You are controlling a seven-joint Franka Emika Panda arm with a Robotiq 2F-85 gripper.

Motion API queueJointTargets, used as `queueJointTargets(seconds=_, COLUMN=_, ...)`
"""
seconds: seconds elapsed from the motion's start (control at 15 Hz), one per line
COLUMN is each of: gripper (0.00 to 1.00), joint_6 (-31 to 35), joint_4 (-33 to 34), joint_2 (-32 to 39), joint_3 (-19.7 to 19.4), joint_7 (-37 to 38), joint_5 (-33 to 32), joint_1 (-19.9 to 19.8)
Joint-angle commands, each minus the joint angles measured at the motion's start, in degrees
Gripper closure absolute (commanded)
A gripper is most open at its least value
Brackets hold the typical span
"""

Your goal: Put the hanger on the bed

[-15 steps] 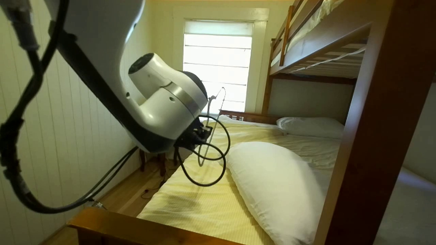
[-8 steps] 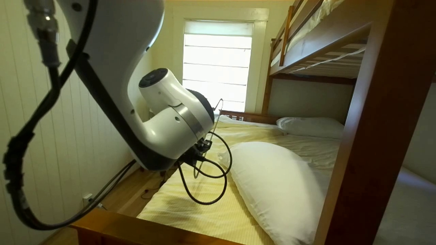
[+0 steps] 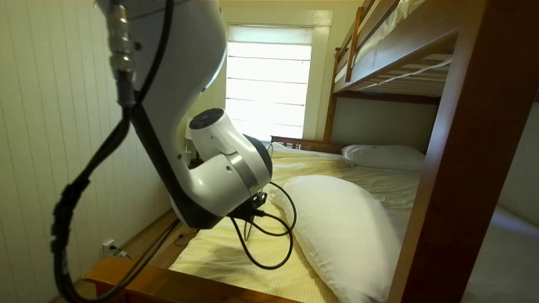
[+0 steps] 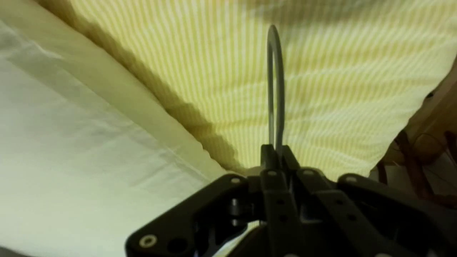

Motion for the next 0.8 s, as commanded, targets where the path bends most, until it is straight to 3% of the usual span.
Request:
queueJointTargets(seconds=0.0, gripper=0.99, joint_6=7.59, joint_4=2.39, joint_2=13.38, joint_3=-0.48, joint_7=-8.72, joint_5=8.91, joint_1=0.85)
queueJointTargets(seconds=0.07, gripper=0.99, joint_6=8.38, joint_4=2.68, joint_2=15.83, joint_3=2.4, joint_7=-8.52, joint_5=8.28, joint_1=-1.55)
queueJointTargets(seconds=0.13, gripper=0.99, joint_6=7.89, joint_4=1.45, joint_2=17.11, joint_3=7.07, joint_7=-16.93, joint_5=16.53, joint_1=-4.75)
queueJointTargets(seconds=0.2, gripper=0.99, joint_6=6.13, joint_4=3.97, joint_2=18.49, joint_3=10.64, joint_7=-7.72, joint_5=6.91, joint_1=-8.72)
queueJointTargets(seconds=0.33, gripper=0.99, joint_6=4.69, joint_4=5.77, joint_2=18.56, joint_3=17.15, joint_7=-8.99, joint_5=6.87, joint_1=-14.52)
queueJointTargets(seconds=0.73, gripper=0.99, joint_6=0.07, joint_4=9.66, joint_2=17.98, joint_3=31.48, joint_7=-14.34, joint_5=12.01, joint_1=-29.75)
